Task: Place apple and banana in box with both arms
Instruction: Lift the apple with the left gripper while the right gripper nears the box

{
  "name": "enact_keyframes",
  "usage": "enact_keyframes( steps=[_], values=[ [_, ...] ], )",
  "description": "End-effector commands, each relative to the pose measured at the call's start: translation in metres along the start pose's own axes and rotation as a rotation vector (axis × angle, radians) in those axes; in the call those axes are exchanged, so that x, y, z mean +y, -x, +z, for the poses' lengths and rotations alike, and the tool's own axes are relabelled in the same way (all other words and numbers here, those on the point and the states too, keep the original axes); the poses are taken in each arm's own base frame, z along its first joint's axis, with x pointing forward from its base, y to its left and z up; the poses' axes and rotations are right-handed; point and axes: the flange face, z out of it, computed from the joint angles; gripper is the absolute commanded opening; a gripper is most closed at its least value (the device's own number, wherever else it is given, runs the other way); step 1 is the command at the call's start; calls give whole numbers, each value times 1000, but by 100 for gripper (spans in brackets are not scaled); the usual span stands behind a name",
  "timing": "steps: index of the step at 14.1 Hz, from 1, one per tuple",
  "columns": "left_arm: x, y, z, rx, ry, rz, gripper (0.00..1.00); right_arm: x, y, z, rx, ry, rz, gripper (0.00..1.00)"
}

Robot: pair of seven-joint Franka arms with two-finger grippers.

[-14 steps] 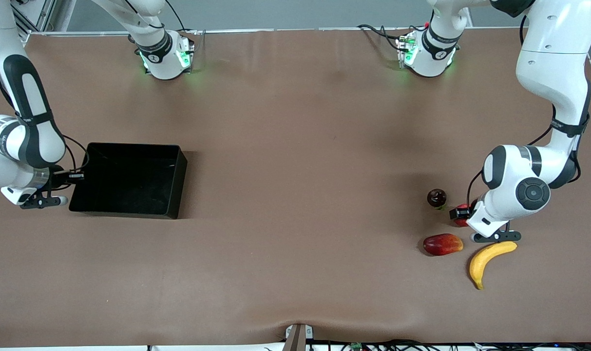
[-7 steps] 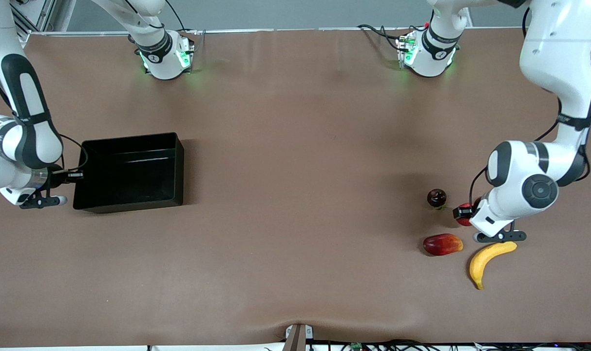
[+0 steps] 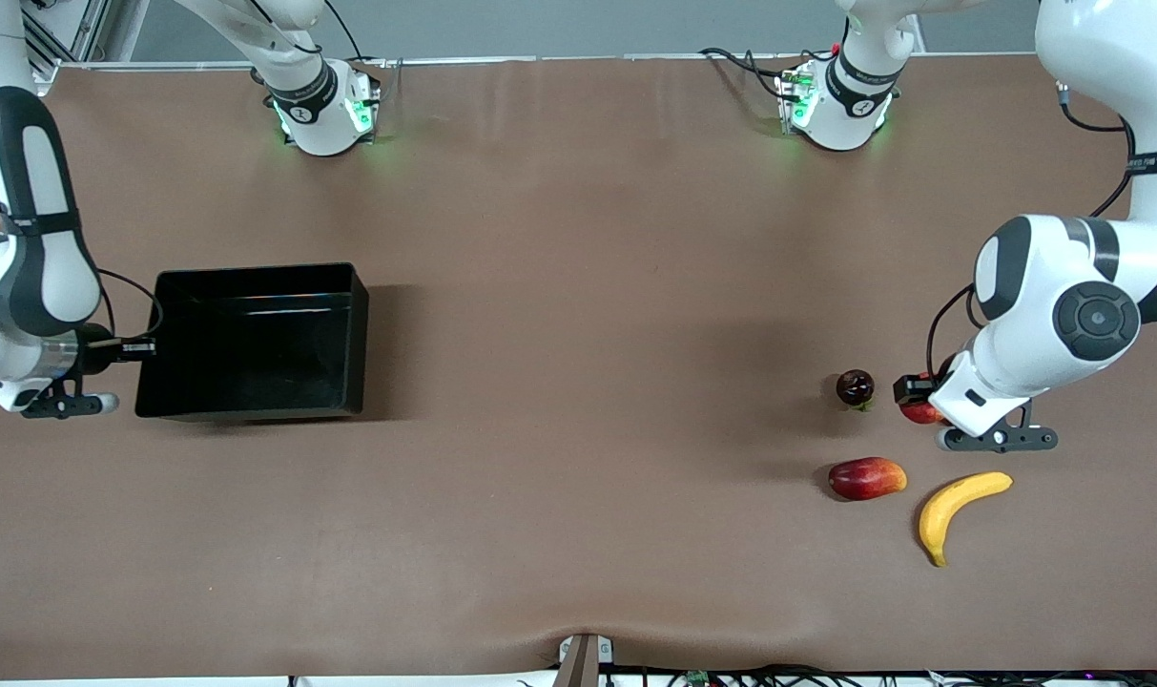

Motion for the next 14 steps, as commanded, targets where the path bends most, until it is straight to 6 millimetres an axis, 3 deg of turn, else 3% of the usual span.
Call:
enact_keyframes(
  steps=[1, 5, 9, 14],
  values=[
    [-5, 7, -14, -13, -29, -10, 0, -55, 1, -16, -13, -22, 15, 0],
    [-3, 8, -21, -6, -17, -17, 0, -117, -9, -13, -11, -51, -14, 0],
    [8, 4, -23, 2, -12, -53, 0, -210, -13, -5, -20, -27, 41, 0],
    [13, 5, -24, 2, -11, -71, 0, -306, -9, 8, 9, -67, 29, 0]
  ],
)
